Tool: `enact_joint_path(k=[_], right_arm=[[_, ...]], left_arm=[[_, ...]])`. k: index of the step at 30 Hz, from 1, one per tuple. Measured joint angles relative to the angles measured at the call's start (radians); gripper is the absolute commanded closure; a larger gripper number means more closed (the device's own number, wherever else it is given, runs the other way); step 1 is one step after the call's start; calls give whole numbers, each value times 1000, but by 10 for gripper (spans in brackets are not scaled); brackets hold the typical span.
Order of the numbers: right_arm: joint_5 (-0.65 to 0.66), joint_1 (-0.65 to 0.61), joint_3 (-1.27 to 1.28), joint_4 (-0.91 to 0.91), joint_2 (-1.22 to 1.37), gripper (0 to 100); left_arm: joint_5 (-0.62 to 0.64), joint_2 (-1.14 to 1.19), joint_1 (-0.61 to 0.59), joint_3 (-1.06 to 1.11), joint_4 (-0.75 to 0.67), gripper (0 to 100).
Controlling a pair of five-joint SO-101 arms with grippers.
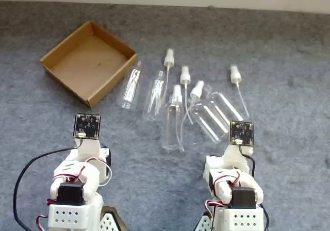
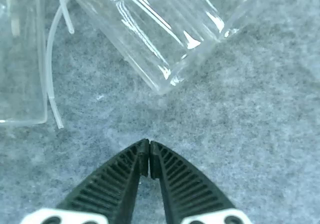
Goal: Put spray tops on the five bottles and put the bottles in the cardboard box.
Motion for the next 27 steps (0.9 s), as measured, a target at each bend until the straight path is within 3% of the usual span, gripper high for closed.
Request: enact_joint_path(k=[20,27], right_arm=[[0,0,0,0,0,990],[0,0,0,0,0,990]], left_arm=[[-20,0,0,0,0,989],[-350,0,-97,0,0,989]])
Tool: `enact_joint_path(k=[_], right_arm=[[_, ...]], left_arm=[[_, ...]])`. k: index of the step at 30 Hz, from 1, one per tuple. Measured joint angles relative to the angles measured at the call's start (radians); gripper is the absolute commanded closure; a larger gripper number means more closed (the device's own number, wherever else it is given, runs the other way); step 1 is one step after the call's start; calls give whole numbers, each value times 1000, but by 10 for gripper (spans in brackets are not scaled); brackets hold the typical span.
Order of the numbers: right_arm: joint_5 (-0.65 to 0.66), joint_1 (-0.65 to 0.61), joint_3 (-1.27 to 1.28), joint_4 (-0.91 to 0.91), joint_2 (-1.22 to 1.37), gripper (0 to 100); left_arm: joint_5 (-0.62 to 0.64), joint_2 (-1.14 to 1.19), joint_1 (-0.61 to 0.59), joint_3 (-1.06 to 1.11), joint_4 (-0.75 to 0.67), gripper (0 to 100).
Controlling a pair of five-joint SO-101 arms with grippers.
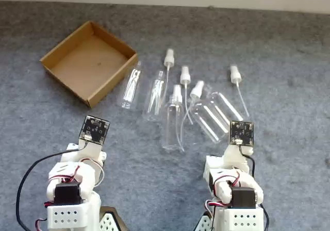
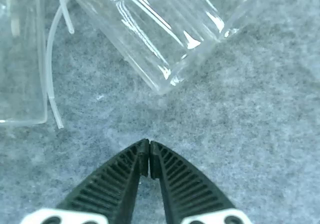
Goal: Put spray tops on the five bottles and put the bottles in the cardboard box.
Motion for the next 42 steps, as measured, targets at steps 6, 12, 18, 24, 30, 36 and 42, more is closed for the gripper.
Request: enact_joint_path(k=[6,12,18,24,30,36,42], right_arm=[[0,0,0,0,0,990],[0,0,0,0,0,990],[0,0,0,0,0,990],[0,0,0,0,0,990],[0,0,0,0,0,990],[0,0,0,0,0,990],[0,0,0,0,0,990]], left_arm=[[-66,3,-21,-60,46,989],[-193,-2,-34,-219,91,989],[-282,-5,-87,-377,140,989],[-361,-5,-92,-503,250,921],[-391,-6,-92,-531,288,881],[-394,8,-92,-534,288,883],[-394,232,-92,-628,287,881]])
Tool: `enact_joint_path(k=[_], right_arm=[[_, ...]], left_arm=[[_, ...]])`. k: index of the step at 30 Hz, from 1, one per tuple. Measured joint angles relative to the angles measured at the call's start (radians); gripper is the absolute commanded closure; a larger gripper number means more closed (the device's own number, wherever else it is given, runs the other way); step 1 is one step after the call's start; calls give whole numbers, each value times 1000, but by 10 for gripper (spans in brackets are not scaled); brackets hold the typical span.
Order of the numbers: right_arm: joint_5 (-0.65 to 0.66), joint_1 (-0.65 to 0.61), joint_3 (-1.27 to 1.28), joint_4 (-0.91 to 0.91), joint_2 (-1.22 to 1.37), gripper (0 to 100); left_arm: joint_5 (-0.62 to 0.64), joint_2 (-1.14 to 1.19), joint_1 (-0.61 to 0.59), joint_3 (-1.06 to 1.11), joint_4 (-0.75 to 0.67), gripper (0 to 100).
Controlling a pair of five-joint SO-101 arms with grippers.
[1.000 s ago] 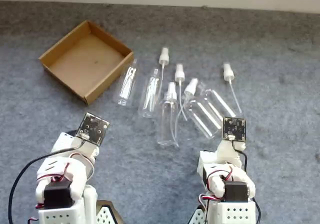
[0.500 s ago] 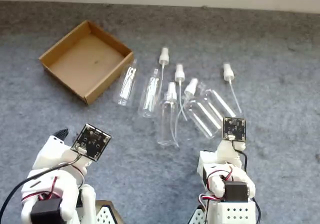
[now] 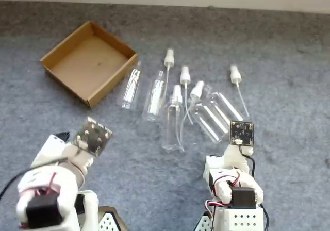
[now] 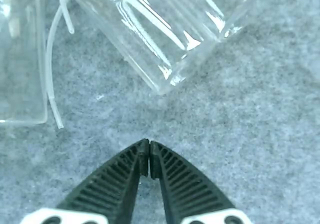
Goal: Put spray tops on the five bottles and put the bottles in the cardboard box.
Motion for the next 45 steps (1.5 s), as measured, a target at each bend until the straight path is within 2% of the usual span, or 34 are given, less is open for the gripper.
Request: enact_joint_path(k=[4,9,18,23,28,36,41,45], right_arm=[[0,0,0,0,0,990],[0,0,0,0,0,990],[0,0,0,0,0,990],[0,0,0,0,0,990],[0,0,0,0,0,990],[0,0,0,0,0,990],[0,0,0,0,0,990],[0,0,0,0,0,990]], left_arm=[[0,255,8,-158,0,880],[2,600,78,-385,0,880],[273,1157,265,-818,75,880],[391,1471,321,-1080,141,872],[442,1769,321,-1336,195,748],[443,2065,324,-1646,210,723],[559,2197,333,-1789,213,723],[586,2297,336,-1890,216,723]])
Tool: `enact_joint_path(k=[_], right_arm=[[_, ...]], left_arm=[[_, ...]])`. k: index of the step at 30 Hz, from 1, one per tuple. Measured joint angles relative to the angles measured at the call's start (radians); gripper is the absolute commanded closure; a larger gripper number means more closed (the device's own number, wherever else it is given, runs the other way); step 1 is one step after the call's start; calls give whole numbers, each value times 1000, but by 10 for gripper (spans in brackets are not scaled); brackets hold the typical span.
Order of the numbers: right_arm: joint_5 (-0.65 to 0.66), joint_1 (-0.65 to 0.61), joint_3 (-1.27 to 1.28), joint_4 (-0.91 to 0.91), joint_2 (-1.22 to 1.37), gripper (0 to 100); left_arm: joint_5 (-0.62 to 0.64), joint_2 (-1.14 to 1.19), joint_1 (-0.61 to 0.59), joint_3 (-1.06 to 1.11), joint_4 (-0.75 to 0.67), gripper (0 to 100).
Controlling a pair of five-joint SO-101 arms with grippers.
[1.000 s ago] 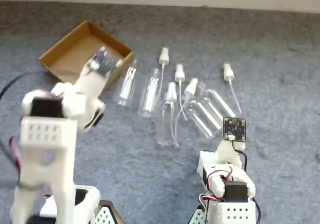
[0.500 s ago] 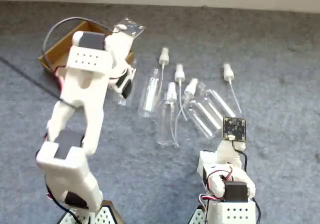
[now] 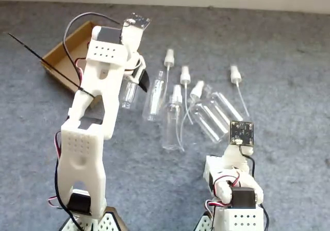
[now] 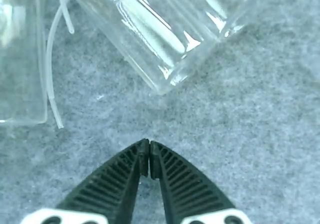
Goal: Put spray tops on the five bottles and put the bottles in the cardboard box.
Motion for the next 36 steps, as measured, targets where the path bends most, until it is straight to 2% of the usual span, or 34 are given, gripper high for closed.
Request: enact_joint_path(k=[9,26,36], right_arm=[[0,0,0,0,0,990],[0,0,0,0,0,990],[0,0,0,0,0,990]], left_arm=[[69,210,-2,-204,3,723],[80,526,0,-565,8,725],[80,609,5,-629,8,728]])
